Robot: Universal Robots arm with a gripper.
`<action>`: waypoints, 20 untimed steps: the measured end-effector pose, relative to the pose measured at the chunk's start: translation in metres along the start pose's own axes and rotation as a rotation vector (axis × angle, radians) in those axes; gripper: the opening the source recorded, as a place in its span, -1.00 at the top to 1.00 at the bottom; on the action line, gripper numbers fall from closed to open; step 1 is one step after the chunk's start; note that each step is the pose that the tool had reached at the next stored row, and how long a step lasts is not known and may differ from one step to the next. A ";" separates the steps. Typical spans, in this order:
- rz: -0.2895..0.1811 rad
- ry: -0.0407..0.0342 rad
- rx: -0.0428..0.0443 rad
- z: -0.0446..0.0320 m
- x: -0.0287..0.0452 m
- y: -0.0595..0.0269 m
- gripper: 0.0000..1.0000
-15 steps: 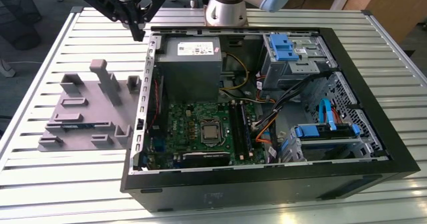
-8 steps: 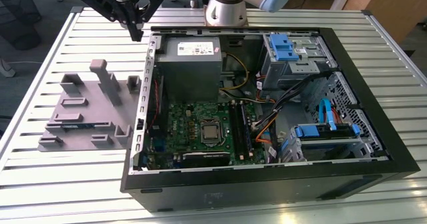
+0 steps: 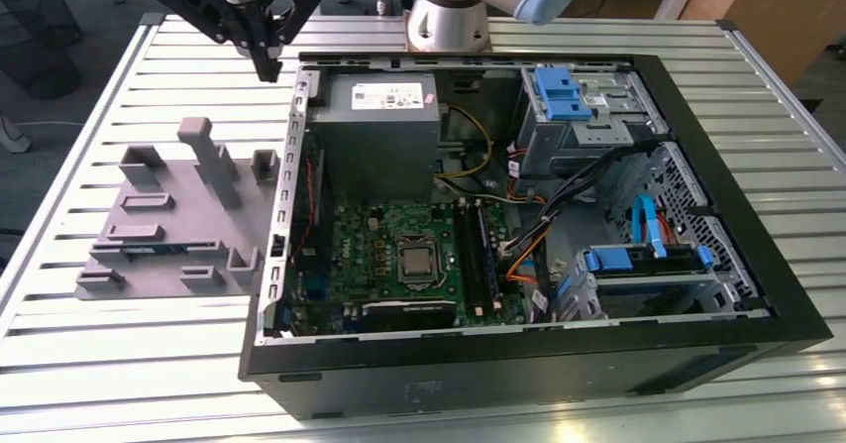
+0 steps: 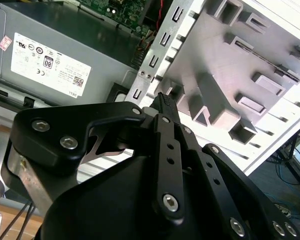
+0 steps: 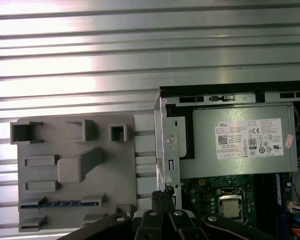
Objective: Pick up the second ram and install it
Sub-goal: 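Reach for the second ram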
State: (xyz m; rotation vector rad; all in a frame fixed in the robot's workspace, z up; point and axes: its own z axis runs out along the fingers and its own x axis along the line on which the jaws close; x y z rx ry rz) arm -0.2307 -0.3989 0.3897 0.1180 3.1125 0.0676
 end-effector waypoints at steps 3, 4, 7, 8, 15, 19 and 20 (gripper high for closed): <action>0.000 0.0000 0.0000 0.0009 0.0069 -0.0006 0.79; 0.000 0.0000 0.0000 0.0009 0.0071 -0.0006 0.79; 0.000 0.0000 0.0000 0.0010 0.0076 -0.0006 0.79; 0.000 0.0000 0.0000 0.0010 0.0078 -0.0007 0.79; 0.000 0.0000 0.0000 0.0011 0.0107 -0.0009 0.79; 0.000 0.0000 0.0000 0.0011 0.0115 -0.0009 0.79; 0.000 0.0001 0.0000 0.0011 0.0117 -0.0009 0.79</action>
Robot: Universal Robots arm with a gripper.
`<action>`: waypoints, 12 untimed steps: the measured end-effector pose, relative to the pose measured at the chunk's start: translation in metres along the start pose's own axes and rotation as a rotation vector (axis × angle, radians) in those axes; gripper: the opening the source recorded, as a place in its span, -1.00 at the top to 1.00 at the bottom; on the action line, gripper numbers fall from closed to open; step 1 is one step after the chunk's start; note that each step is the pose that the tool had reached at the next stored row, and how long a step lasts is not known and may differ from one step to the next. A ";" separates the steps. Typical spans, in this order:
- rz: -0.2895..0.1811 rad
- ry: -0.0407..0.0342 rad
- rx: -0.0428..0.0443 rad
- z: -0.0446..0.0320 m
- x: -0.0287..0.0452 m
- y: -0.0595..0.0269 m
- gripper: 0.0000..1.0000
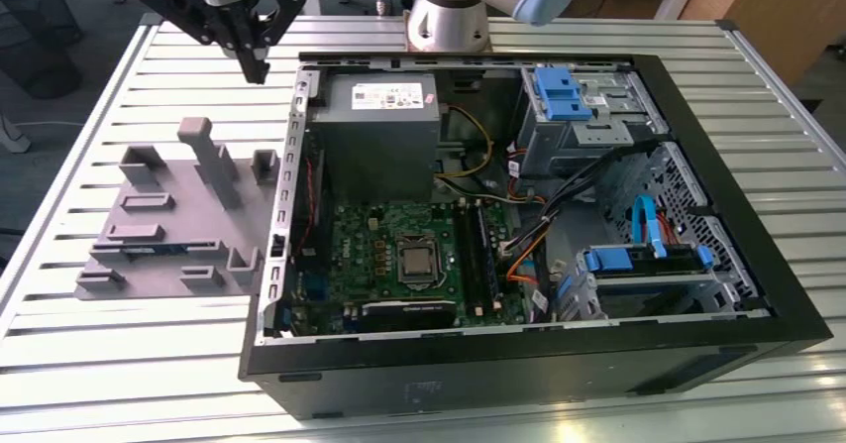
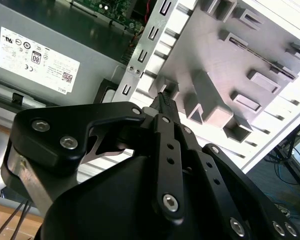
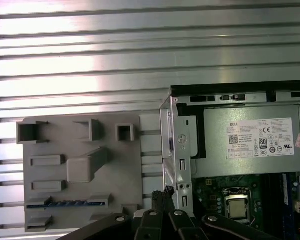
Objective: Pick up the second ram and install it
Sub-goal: 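Reach for the second ram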
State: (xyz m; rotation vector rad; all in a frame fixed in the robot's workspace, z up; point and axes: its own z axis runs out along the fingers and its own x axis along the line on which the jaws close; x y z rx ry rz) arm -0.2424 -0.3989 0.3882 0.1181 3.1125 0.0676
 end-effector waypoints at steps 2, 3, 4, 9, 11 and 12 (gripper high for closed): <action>0.000 -0.0001 0.0000 0.0000 0.0004 0.0000 0.79; 0.000 0.0000 -0.0001 0.0000 0.0006 -0.0001 0.79; 0.000 0.0000 0.0000 0.0000 0.0009 -0.0001 0.79; 0.000 -0.0001 0.0000 0.0001 0.0027 -0.0002 0.79; 0.000 0.0000 0.0000 0.0000 0.0035 -0.0003 0.79; 0.000 0.0000 0.0000 0.0000 0.0039 -0.0003 0.79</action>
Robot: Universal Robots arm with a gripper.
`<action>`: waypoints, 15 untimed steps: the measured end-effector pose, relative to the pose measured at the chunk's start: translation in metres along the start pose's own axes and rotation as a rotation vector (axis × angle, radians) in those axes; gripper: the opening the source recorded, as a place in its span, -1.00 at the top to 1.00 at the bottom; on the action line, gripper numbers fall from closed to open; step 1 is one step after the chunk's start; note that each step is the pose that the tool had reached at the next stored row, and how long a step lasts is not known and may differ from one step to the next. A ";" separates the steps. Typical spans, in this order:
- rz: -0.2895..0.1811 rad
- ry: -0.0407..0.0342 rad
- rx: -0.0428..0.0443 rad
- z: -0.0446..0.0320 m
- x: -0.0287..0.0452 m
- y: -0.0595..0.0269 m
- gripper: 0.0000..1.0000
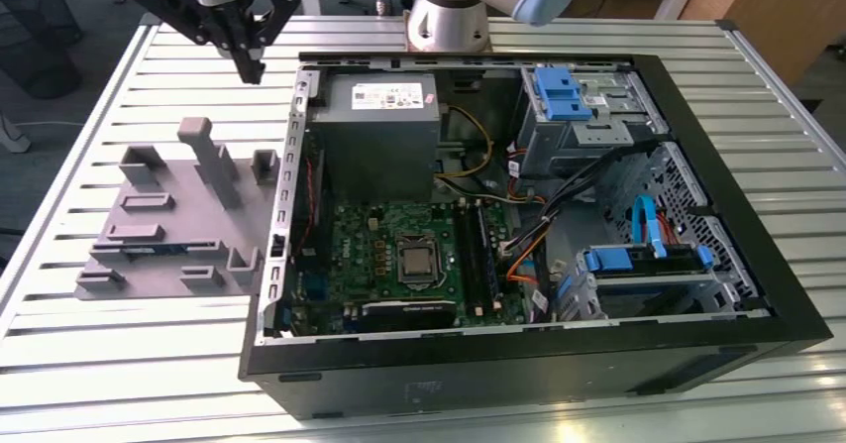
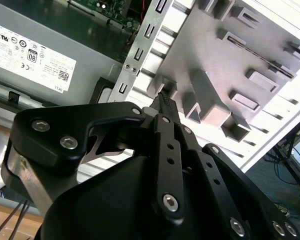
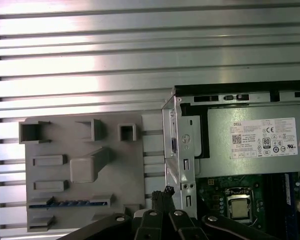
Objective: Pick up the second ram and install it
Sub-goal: 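Reach for the second ram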
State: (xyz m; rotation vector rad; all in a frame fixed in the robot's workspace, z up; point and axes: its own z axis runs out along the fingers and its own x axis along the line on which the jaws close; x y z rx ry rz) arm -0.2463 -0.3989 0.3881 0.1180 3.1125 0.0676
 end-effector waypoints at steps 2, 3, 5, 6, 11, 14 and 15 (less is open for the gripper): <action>0.000 0.0000 -0.0001 0.0000 0.0008 -0.0001 0.79; 0.000 0.0000 0.0000 0.0000 0.0011 -0.0001 0.79; 0.000 0.0000 0.0000 0.0000 0.0017 -0.0001 0.79; 0.000 0.0000 0.0000 0.0000 0.0020 -0.0002 0.79; 0.000 0.0000 0.0000 0.0000 0.0040 -0.0003 0.79; 0.000 0.0001 0.0000 0.0000 0.0055 -0.0004 0.79; 0.000 0.0000 0.0000 0.0000 0.0061 -0.0005 0.79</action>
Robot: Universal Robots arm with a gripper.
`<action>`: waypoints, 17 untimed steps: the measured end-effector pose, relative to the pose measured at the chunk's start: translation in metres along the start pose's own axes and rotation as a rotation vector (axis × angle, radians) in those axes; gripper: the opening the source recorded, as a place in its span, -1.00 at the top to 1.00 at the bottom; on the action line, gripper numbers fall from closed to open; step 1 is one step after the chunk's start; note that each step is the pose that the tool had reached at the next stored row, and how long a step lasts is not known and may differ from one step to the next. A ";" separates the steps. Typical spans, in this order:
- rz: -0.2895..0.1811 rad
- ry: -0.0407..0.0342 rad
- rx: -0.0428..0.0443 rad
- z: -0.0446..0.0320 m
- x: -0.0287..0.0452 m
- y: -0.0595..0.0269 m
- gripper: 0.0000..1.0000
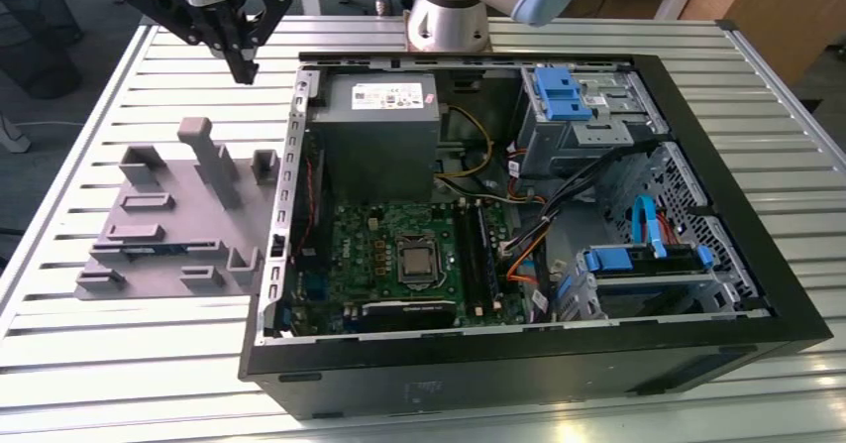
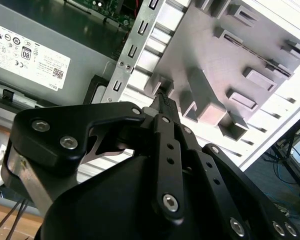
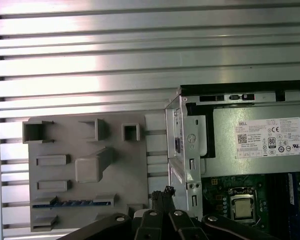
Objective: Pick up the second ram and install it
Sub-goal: 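Reach for the second ram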
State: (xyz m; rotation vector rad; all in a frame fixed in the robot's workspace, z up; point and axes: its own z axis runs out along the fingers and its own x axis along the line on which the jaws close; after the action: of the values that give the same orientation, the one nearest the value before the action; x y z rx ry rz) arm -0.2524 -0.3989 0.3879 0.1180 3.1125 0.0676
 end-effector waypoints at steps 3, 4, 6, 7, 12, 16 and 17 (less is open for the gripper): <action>0.000 0.0000 -0.0001 0.0000 0.0021 -0.0002 0.79; 0.000 0.0000 0.0000 0.0000 0.0029 -0.0002 0.79; 0.000 0.0000 0.0000 -0.0001 0.0044 -0.0003 0.79; 0.000 0.0000 -0.0001 -0.0001 0.0053 -0.0004 0.79; 0.000 -0.0001 0.0000 -0.0002 0.0104 -0.0008 0.79; 0.000 0.0000 0.0000 -0.0003 0.0143 -0.0011 0.79; 0.000 -0.0001 -0.0001 -0.0003 0.0152 -0.0011 0.79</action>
State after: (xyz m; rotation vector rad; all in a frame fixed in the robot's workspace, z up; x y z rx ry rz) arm -0.2676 -0.3989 0.3878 0.1180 3.1124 0.0677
